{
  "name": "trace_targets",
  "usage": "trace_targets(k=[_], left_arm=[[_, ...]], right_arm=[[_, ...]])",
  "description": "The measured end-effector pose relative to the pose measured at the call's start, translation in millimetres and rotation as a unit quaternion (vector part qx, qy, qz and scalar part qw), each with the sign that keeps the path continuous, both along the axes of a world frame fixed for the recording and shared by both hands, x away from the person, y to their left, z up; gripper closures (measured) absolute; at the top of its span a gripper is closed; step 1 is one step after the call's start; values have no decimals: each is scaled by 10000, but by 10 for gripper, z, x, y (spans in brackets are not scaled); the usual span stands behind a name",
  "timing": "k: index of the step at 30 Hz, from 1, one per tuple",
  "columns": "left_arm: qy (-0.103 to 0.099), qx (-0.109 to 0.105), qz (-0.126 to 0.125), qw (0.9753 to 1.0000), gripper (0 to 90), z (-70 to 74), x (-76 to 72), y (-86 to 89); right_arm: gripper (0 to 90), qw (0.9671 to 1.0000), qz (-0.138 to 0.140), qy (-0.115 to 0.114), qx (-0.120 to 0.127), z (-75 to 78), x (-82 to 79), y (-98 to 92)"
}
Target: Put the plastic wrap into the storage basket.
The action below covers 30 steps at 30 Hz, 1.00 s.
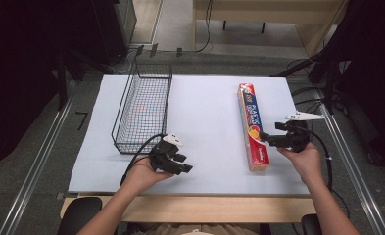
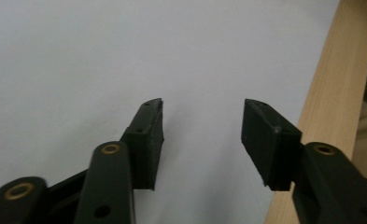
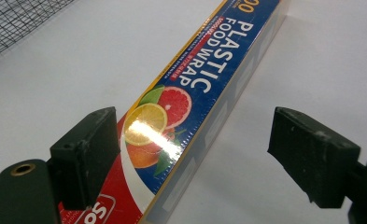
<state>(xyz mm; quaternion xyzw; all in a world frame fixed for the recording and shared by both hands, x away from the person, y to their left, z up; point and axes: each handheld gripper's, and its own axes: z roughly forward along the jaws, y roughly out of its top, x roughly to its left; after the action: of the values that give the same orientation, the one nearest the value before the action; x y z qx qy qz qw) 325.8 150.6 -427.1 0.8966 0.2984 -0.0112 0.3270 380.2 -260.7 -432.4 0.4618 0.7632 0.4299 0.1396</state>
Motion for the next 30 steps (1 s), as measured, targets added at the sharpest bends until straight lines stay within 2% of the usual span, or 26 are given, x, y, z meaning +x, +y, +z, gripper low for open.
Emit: trace_targets(k=[3,5,9,18,20,23,30], left_arm=[[50,-102,9,9999,425,27,-1,33],[50,-87,33,9999,401,34,-6,60],[186,-89,84,9998,388,26,1,97],[143,-84,35,9999,362,33,2,64],[203,-90,16,9998,366,34,8,60],[198,-95,39,9998,366,27,9,56],[192,-44,-4,9998,357,17,8,59]], right_arm=[[191,10000,-18,34,48,10,-7,-1],[205,10000,-13,64,59,16,-9,-6],[219,9999,13,77,64,14,-16,-15],[233,9999,-23,138,32,12,-53,-26],[237,9999,-34,148,37,11,-59,-32],[242,9997,-82,227,3,10,-67,-32],[249,9997,-57,234,-21,8,-67,-25]])
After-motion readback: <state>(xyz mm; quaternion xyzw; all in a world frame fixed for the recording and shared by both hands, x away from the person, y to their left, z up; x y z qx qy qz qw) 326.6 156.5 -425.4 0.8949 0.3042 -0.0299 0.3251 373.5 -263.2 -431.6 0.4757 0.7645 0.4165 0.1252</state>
